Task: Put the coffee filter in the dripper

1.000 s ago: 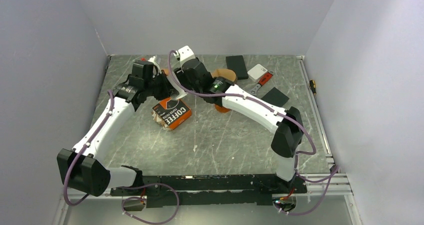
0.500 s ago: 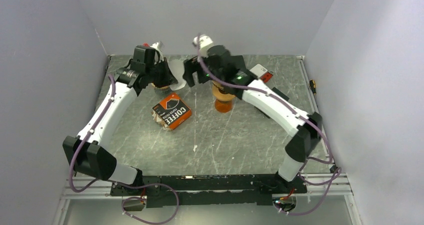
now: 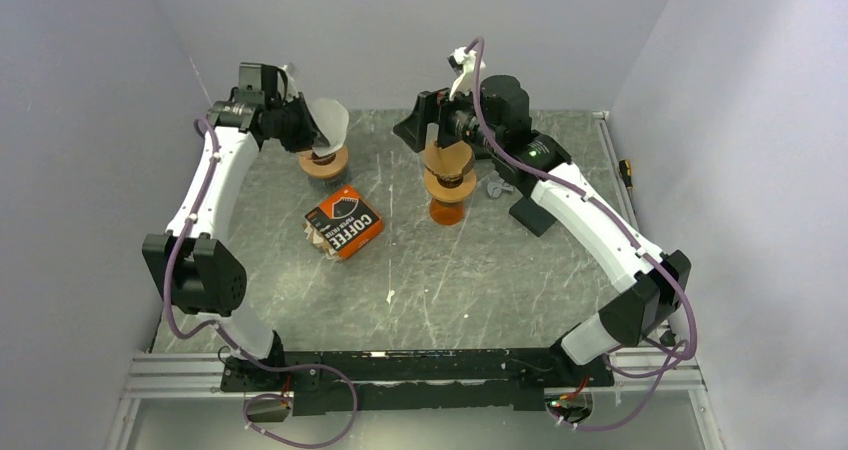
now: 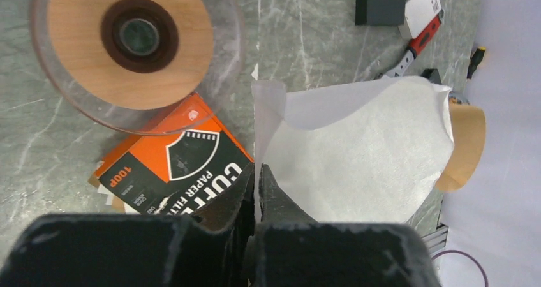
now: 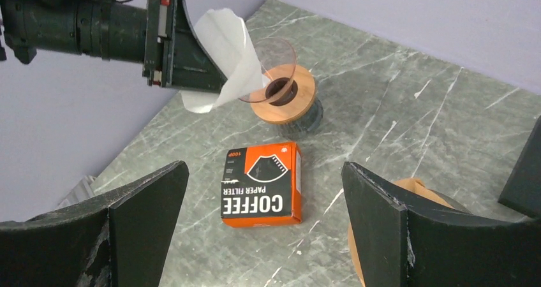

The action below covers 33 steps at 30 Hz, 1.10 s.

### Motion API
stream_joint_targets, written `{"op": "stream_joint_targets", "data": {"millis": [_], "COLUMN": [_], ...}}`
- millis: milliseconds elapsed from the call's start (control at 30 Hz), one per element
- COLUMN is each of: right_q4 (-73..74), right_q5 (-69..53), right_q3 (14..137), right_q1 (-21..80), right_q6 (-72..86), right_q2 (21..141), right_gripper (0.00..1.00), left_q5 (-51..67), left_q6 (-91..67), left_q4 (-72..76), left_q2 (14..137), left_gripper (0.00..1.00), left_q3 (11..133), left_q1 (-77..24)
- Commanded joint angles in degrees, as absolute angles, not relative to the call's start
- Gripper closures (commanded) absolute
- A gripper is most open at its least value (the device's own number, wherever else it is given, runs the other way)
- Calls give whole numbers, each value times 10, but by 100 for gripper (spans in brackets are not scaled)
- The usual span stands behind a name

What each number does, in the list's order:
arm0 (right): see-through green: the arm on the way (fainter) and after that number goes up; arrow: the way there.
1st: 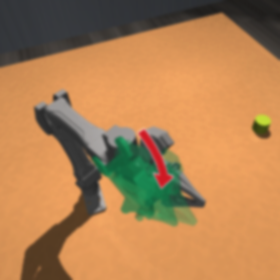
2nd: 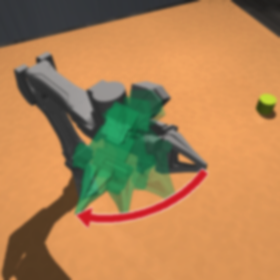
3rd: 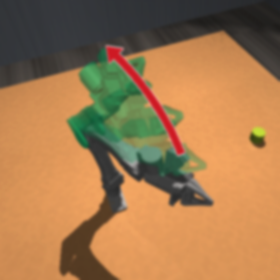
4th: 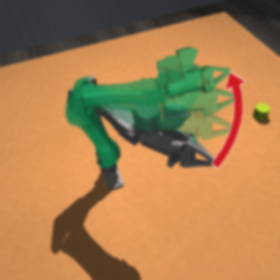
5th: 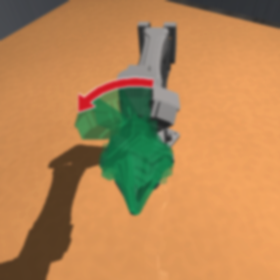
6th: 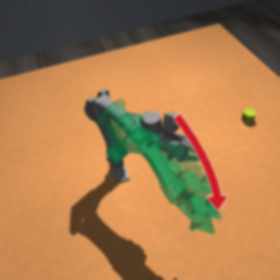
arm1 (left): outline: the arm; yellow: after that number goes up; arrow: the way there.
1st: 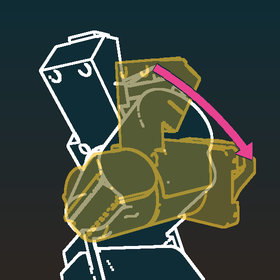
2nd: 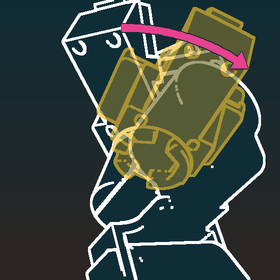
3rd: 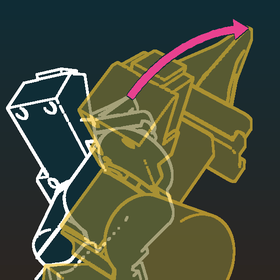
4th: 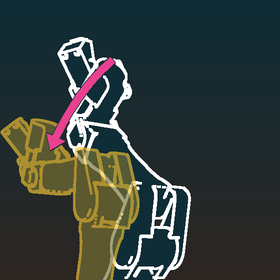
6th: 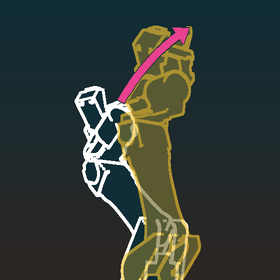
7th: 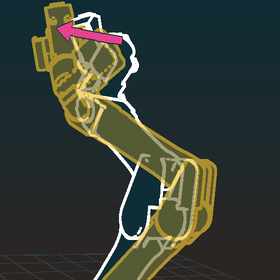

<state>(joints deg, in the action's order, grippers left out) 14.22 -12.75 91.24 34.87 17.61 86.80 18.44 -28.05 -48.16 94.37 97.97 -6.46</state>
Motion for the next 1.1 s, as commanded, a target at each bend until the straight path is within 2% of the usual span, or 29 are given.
{"op": "stream_joint_targets", "data": {"millis": [0, 200, 500, 700, 767, 933, 1067], "right_q4": [124, 127, 126, 120, 121, 121, 120], "right_q5": [-143, -136, -128, -117, -115, -128, -155], "right_q3": [908, 906, 904, 908, 917, 940, 969], "right_q1": [341, 338, 336, 337, 337, 336, 337], "right_q6": [183, 178, 178, 178, 177, 178, 194], "right_q2": [848, 843, 842, 847, 852, 880, 916], "right_gripper": [4, 4, 4, 4, 4, 4, 3], "left_q5": [211, 204, 212, 211, 208, 204, 194], "left_q6": [-264, -252, -228, -214, -211, -206, -197], "left_q4": [-523, -546, -579, -586, -584, -582, -590], "left_q2": [960, 990, 1062, 1091, 1094, 1096, 1096], "left_gripper": [93, 91, 86, 87, 83, 59, 53], "left_q3": [1040, 1064, 1109, 1122, 1126, 1136, 1147], "left_q1": [-37, -2, -1, -1, -1, -1, -1]}}
